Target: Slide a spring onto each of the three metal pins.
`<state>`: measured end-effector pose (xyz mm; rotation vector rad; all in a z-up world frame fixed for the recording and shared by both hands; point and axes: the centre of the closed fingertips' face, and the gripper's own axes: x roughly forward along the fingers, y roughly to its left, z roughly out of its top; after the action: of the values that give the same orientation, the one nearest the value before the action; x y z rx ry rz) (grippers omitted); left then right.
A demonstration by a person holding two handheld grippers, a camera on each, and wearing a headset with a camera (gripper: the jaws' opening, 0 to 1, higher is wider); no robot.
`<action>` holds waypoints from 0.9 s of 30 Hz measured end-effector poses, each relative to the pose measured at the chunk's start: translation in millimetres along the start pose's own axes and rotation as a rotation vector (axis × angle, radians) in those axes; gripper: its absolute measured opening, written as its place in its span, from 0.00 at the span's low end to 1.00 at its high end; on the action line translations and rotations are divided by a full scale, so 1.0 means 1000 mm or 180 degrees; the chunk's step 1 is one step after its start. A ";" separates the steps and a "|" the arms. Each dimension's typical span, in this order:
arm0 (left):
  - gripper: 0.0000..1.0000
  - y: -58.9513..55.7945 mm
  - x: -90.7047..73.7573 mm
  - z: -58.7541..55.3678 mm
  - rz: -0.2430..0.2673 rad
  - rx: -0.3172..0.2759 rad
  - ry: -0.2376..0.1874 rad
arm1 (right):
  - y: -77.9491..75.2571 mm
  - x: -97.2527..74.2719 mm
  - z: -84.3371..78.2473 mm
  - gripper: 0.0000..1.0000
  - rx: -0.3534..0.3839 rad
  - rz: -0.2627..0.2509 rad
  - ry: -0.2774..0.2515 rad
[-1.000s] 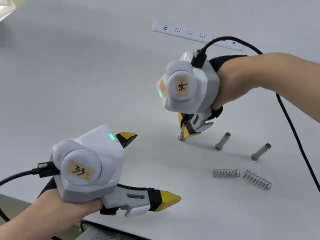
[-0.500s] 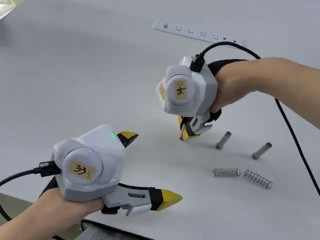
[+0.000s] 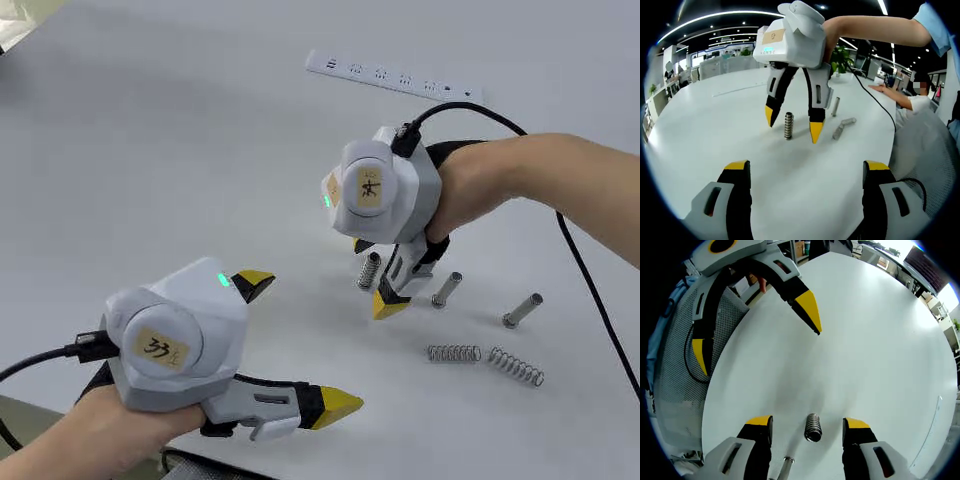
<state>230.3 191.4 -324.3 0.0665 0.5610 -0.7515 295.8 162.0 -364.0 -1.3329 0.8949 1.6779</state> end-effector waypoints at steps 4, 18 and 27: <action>0.91 -0.001 0.000 0.001 -0.0009 0.0013 -0.0007 | 0.002 -0.002 0.003 0.78 0.0089 -0.0041 -0.0135; 0.91 0.001 -0.003 0.013 -0.0008 0.0033 -0.0084 | 0.002 -0.013 -0.002 0.99 0.0333 -0.0393 -0.0508; 0.91 0.001 -0.001 0.018 -0.0031 0.0094 -0.0107 | 0.005 -0.039 -0.012 0.99 0.0573 -0.0634 -0.0852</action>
<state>238.8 187.8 -308.5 0.0782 0.5187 -0.7690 301.2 142.9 -327.5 -1.0135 0.7129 1.5376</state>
